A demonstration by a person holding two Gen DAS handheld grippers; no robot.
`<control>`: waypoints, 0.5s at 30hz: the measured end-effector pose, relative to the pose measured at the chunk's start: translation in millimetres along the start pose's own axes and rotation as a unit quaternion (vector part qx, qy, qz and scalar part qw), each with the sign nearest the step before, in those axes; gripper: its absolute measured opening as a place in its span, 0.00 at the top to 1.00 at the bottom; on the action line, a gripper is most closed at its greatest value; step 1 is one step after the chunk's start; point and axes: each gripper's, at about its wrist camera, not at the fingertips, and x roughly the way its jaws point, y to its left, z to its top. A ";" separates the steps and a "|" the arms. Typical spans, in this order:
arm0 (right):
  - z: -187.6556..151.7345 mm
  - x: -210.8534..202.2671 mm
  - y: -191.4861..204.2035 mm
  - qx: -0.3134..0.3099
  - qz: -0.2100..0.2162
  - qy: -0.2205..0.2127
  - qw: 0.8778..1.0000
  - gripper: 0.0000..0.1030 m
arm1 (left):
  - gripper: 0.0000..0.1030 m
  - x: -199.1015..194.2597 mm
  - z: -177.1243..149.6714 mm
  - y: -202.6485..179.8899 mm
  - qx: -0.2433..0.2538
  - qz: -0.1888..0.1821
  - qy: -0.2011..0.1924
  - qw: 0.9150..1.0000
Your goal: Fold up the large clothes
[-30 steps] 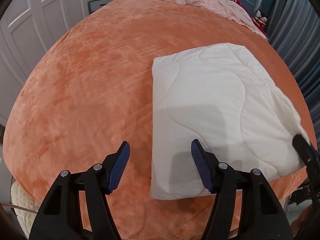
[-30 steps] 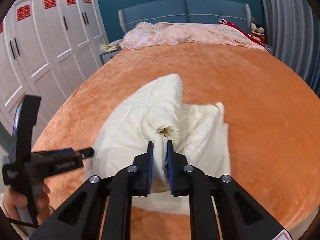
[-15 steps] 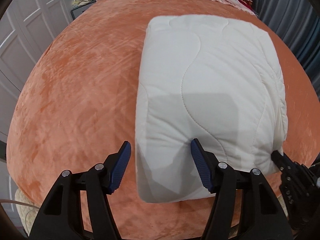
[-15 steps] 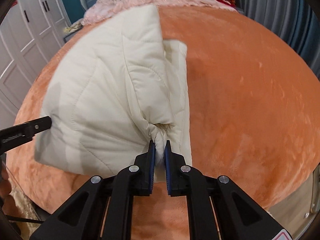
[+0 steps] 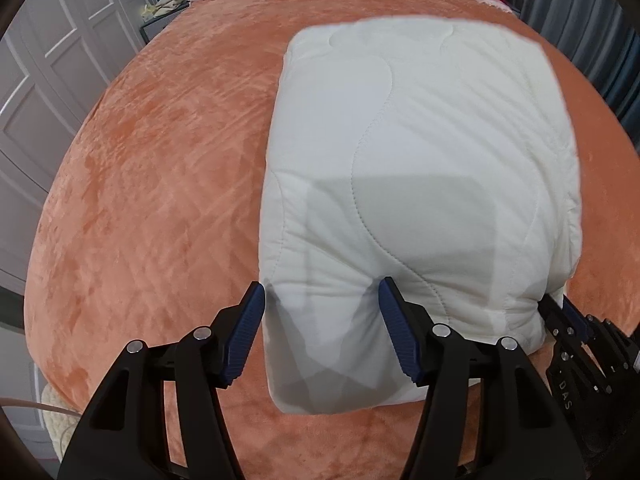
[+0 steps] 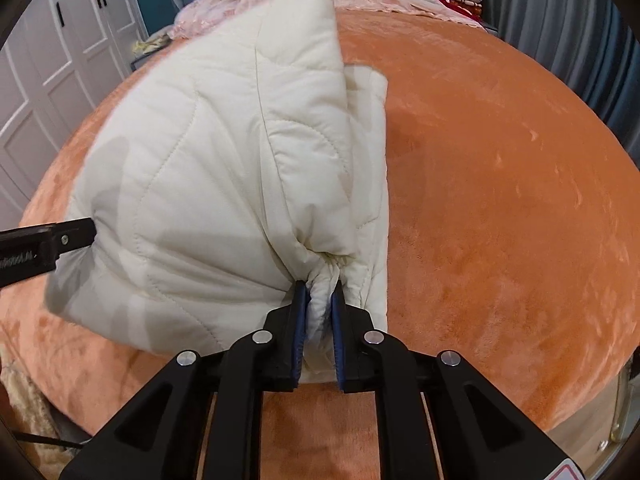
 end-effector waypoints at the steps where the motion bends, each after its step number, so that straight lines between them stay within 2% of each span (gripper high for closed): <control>1: -0.9 -10.3 -0.4 0.005 0.006 -0.003 1.000 0.85 | 0.45 -5.9 2.6 3.8 -0.005 -0.006 -0.003 1.000; 3: 3.4 -28.9 -3.4 0.019 0.014 -0.014 1.000 0.78 | 0.45 -20.8 11.5 13.1 -0.013 -0.011 -0.018 1.000; 6: 22.9 -67.0 -5.8 0.044 0.039 -0.058 0.997 0.75 | 0.45 -42.6 34.8 27.3 -0.031 -0.015 -0.051 0.998; 8: 45.1 -83.5 -3.6 0.055 0.040 -0.090 0.994 0.64 | 0.46 -49.5 60.7 36.2 -0.051 -0.030 -0.066 0.996; 9: 59.9 -87.5 -3.5 0.060 0.042 -0.104 0.992 0.54 | 0.46 -50.7 70.7 37.3 -0.057 -0.032 -0.070 0.995; 12: 105.0 -84.6 3.9 0.071 0.046 -0.127 0.988 0.45 | 0.46 -53.3 107.3 34.6 -0.064 -0.024 -0.096 0.993; 15: 141.7 -53.4 14.5 0.088 0.049 -0.102 0.990 0.44 | 0.46 -36.7 136.8 26.9 -0.068 -0.023 -0.086 0.994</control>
